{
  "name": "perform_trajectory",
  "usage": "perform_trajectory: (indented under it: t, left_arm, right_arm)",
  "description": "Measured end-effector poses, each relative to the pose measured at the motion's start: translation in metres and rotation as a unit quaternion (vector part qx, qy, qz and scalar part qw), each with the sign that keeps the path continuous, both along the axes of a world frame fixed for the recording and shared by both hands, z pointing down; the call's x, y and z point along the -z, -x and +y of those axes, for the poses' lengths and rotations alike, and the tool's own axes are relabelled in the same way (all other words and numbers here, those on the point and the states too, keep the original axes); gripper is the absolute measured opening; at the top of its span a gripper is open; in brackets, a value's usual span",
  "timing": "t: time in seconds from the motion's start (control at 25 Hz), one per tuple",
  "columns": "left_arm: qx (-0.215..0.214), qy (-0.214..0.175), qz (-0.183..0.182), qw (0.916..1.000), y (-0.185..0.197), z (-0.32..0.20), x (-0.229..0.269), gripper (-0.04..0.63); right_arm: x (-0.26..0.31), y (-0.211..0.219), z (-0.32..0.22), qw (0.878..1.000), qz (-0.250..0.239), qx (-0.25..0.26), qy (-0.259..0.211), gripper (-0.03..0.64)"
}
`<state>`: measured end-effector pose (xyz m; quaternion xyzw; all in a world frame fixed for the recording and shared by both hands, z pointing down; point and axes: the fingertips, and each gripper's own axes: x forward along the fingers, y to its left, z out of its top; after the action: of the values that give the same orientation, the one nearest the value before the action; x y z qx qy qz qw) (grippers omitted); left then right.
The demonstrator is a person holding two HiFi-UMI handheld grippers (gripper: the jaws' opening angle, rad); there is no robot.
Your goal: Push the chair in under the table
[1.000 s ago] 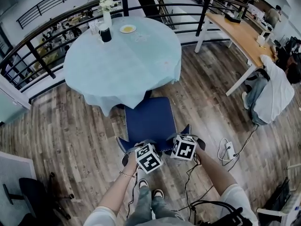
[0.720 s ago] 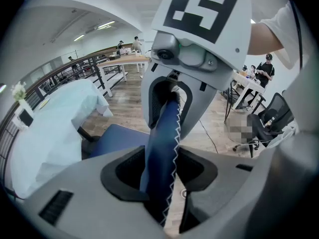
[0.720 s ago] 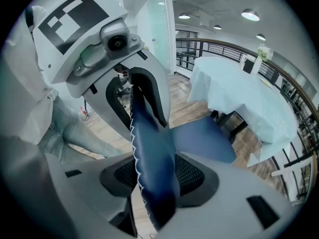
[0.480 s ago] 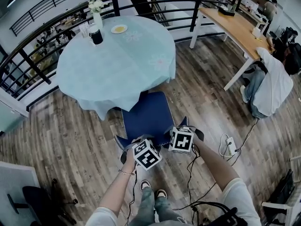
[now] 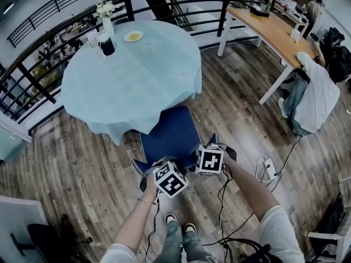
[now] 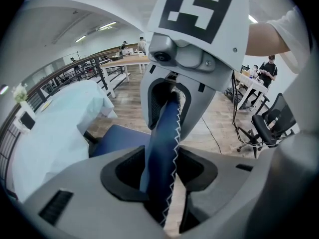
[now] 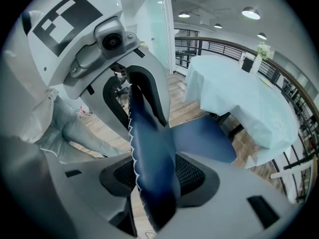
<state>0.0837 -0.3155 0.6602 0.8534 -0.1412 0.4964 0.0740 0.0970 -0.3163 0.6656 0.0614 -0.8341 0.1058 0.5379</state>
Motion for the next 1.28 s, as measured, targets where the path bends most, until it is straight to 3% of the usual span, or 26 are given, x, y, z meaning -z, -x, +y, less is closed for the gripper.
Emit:
perform_trajectory:
  t: [0.6, 0.84, 1.08, 1.28]
  left_arm:
    - [0.043, -0.007, 0.001, 0.9991, -0.04, -0.017, 0.0, 0.178]
    - [0.073, -0.025, 0.001, 0.9971, -0.064, -0.035, 0.003, 0.179]
    - [0.092, 0.0, 0.001, 0.9957, -0.083, -0.043, 0.001, 0.178]
    - [0.092, -0.008, -0.006, 0.9957, -0.086, -0.043, 0.0, 0.178]
  right_arm:
    - [-0.005, -0.041, -0.018, 0.999, 0.021, 0.023, 0.022, 0.218]
    - [-0.004, -0.067, -0.04, 0.999, 0.034, 0.031, 0.001, 0.225]
    - [-0.005, -0.085, -0.052, 0.998, 0.041, 0.043, 0.004, 0.235]
    - [-0.004, -0.087, -0.052, 0.998, 0.035, 0.048, -0.005, 0.235]
